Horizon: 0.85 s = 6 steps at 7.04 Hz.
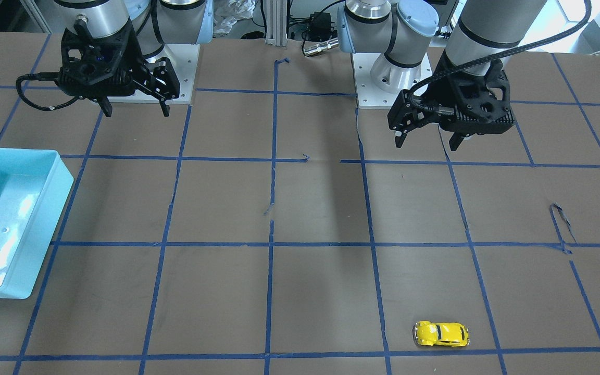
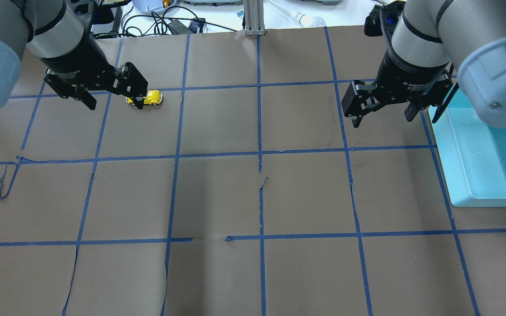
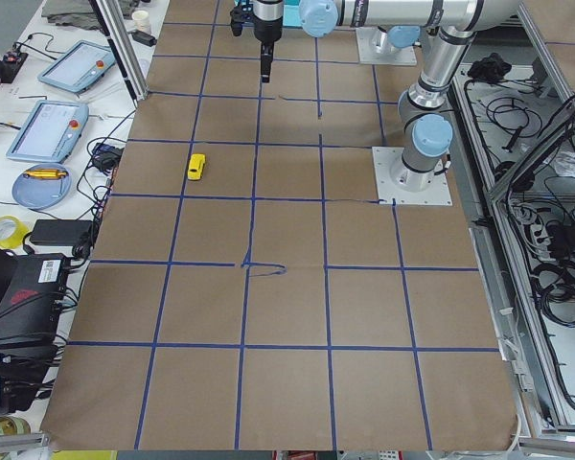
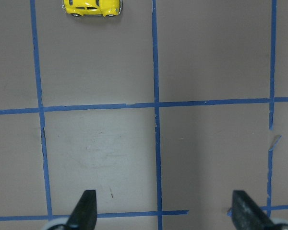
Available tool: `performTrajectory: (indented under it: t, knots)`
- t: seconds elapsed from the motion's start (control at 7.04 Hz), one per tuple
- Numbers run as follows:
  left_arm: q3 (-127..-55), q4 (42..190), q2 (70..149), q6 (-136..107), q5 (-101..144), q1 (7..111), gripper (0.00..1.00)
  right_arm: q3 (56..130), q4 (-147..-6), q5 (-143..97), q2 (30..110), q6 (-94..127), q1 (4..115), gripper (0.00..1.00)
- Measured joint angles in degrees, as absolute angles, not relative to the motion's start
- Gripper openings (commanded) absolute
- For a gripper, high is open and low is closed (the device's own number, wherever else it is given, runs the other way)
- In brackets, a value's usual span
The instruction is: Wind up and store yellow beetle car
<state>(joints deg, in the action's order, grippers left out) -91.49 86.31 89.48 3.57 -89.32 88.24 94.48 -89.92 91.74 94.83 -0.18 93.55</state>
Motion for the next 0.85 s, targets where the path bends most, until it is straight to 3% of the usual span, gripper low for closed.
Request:
performTrajectory:
  t: [0.57, 0.85]
  knots:
    - [-91.19, 86.09, 89.94, 5.53, -89.19, 87.97, 1.00, 94.48, -89.79, 91.78, 94.83, -0.17, 93.59, 1.00]
    - [-90.78, 83.97, 92.42, 18.92, -88.95, 87.07, 1.00, 94.48, -89.60, 91.83, 94.83, -0.18, 93.60, 1.00]
